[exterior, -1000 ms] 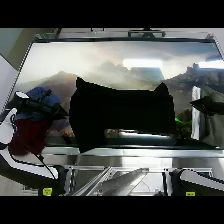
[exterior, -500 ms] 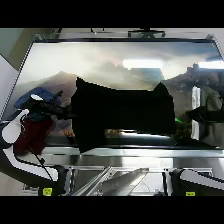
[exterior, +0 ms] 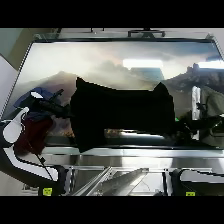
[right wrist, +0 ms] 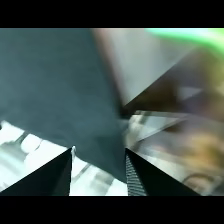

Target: Fold the shirts.

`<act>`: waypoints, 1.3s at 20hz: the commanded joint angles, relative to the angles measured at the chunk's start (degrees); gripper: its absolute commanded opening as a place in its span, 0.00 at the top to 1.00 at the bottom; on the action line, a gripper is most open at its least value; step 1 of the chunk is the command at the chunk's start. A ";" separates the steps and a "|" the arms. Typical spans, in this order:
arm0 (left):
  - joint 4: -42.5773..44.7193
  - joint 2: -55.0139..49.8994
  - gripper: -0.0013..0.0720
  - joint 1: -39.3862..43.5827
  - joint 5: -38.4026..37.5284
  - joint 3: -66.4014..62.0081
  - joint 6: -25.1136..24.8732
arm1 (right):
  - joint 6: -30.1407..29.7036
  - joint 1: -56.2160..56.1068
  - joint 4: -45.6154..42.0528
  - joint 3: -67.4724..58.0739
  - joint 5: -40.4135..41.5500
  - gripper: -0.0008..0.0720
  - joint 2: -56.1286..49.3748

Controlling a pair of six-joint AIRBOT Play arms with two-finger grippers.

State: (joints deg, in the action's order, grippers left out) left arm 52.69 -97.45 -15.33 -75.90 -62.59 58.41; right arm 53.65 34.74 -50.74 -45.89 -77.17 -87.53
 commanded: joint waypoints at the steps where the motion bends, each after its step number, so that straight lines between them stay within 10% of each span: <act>1: -1.86 0.15 0.95 -0.04 -5.22 -3.19 0.20 | 0.37 -5.09 -0.24 1.03 1.75 0.46 -2.43; 5: -11.67 1.27 0.95 -0.66 -11.13 -6.64 -0.61 | -3.39 -7.91 11.32 -0.55 -1.14 0.93 -0.46; 12: -46.90 23.74 0.95 -7.89 -23.65 -21.62 -0.90 | -4.09 -3.19 43.45 -19.08 -12.83 0.95 26.32; 17: -74.10 39.85 0.95 -26.51 -17.22 -42.21 -2.19 | 0.11 9.66 49.03 -40.83 1.64 0.95 45.51; 22: -74.12 43.54 0.95 -47.23 -14.25 -53.18 0.02 | 2.21 12.02 45.20 -47.98 5.16 0.95 49.31; 26: -50.14 36.30 0.95 -30.91 -14.32 -51.60 0.76 | 3.30 5.22 37.22 -44.74 3.04 0.95 43.76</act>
State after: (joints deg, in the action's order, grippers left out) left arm -10.98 -58.06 -53.30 -90.91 -114.10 58.46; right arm 55.96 43.68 -8.38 -91.68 -74.02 -41.34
